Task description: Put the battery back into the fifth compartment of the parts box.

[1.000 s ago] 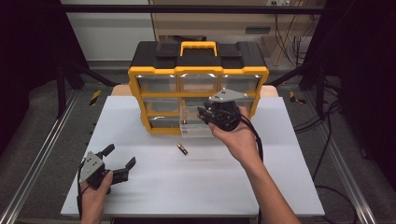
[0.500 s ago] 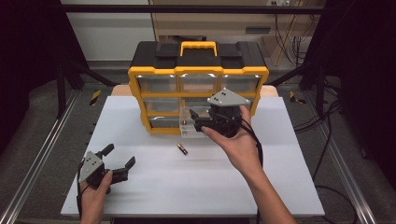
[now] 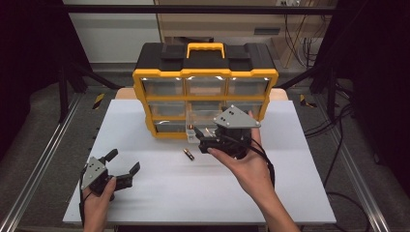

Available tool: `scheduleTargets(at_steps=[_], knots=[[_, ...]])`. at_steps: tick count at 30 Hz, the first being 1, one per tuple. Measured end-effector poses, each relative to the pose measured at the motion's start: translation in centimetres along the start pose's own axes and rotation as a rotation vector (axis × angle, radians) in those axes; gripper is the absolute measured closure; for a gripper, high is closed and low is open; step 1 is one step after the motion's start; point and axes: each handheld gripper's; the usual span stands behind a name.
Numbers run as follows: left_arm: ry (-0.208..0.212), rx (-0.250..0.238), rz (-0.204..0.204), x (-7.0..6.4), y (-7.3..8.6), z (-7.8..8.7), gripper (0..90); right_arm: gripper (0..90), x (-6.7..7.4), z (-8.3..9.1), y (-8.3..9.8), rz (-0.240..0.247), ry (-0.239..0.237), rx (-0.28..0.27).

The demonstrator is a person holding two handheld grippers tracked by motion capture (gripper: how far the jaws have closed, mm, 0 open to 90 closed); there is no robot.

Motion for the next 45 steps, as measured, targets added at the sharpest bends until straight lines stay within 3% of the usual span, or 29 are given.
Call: scheduleTargets(at_steps=[15, 26, 30, 37, 45], knots=[[-0.001, -0.003, 0.002, 0.0, 0.0, 0.1, 3.1, 8.2, 0.7, 0.6, 3.2, -0.005, 0.008, 0.026], [-0.005, -0.001, -0.001, 0.0, 0.0, 0.0, 2.8, 7.8, 1.3, 0.9, 8.5, -0.051, 0.004, 0.107], [-0.005, -0.005, 0.01, 0.0, 0.1, 0.2, 2.8, 9.6, 1.5, -0.5, 10.6, -0.077, -0.017, 0.162], [-0.002, -0.007, 0.012, -0.1, 0.1, 0.3, 2.8, 14.0, 2.6, -3.5, 12.7, -0.121, -0.067, 0.215], [0.008, -0.012, 0.022, 0.1, 0.1, 0.4, 2.8, 30.4, 4.8, -6.9, 13.6, -0.118, -0.123, 0.268]])
Point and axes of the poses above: each handheld gripper's, and its own axes: z roughly backward along the jaws, y roughly out of its underside, x roughly to its left, and after that the axes turned 9 degrees about x, right-handed
